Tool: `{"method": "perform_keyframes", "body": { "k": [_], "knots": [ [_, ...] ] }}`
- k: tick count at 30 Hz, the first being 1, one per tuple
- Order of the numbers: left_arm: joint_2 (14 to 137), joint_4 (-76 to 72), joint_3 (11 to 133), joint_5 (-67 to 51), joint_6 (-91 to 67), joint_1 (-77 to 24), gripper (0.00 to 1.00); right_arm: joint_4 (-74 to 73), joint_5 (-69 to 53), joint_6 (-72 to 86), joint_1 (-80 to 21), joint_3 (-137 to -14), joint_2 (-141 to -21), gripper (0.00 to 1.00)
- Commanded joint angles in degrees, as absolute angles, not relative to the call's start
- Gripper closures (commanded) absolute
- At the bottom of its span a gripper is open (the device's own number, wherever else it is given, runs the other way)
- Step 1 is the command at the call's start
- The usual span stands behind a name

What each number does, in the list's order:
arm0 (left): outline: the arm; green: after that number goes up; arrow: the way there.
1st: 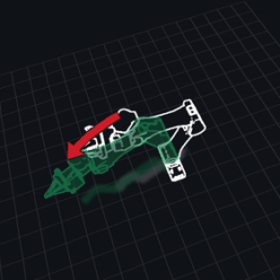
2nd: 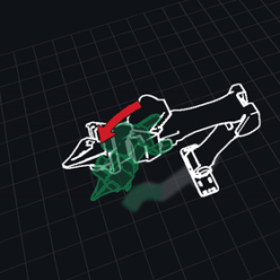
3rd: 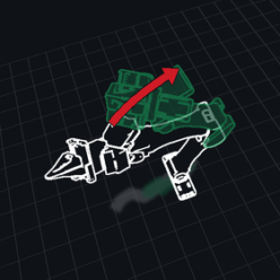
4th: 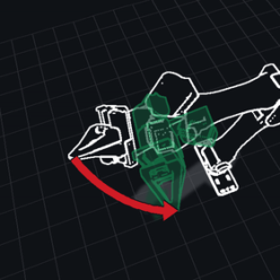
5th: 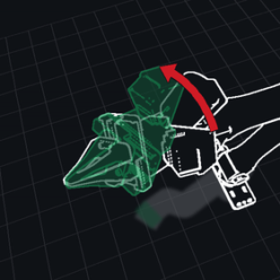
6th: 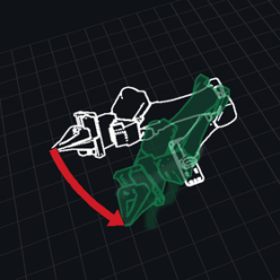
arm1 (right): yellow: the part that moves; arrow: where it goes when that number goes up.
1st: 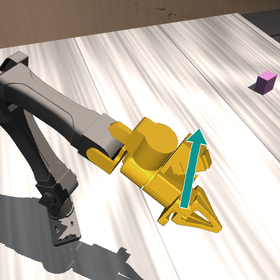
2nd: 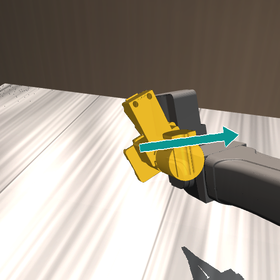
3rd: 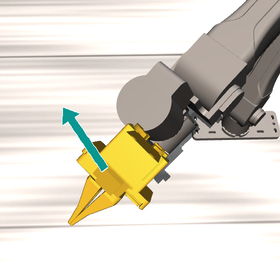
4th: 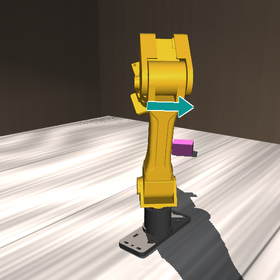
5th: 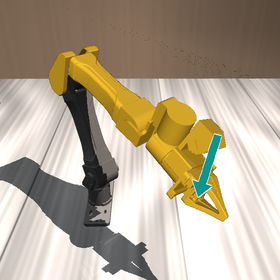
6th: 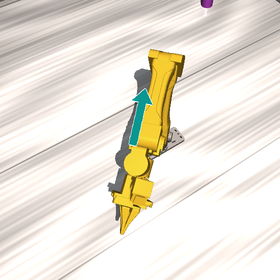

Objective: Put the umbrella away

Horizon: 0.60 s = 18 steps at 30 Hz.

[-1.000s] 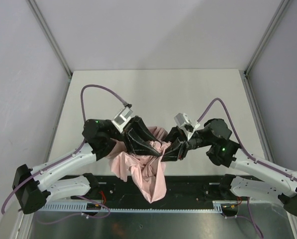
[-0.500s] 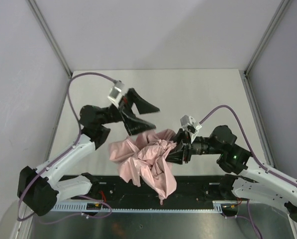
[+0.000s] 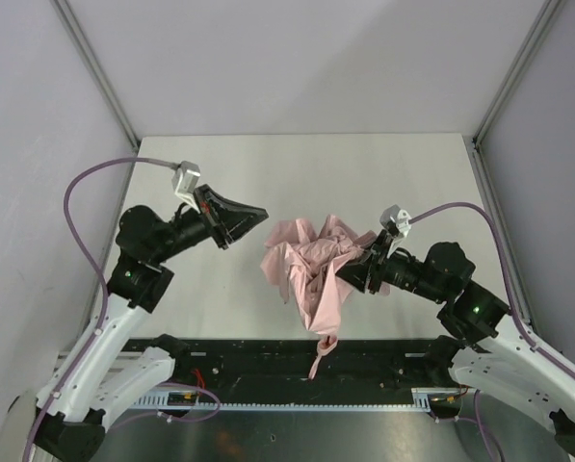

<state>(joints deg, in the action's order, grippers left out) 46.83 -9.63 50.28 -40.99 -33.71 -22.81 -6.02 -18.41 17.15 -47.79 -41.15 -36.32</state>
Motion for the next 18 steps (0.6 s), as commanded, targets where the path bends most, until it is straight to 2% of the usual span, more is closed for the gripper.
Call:
{"method": "perform_keyframes", "body": {
  "k": [1,10,18],
  "knots": [
    [44.7,3.3,48.9,-27.1,-25.8,-27.5,0.89,-3.5,-13.3,17.8,-46.4,-44.3,-35.3,1.0],
    [58.5,3.9,55.8,-18.8,-24.2,-41.3,0.96,0.4,-14.5,18.2,-45.5,-47.1,-39.5,1.0],
    [71.7,-7.6,67.3,-21.7,-28.9,-48.7,1.0,10.0,-13.4,19.7,-43.9,-51.1,-49.4,1.0]
  ]
}}
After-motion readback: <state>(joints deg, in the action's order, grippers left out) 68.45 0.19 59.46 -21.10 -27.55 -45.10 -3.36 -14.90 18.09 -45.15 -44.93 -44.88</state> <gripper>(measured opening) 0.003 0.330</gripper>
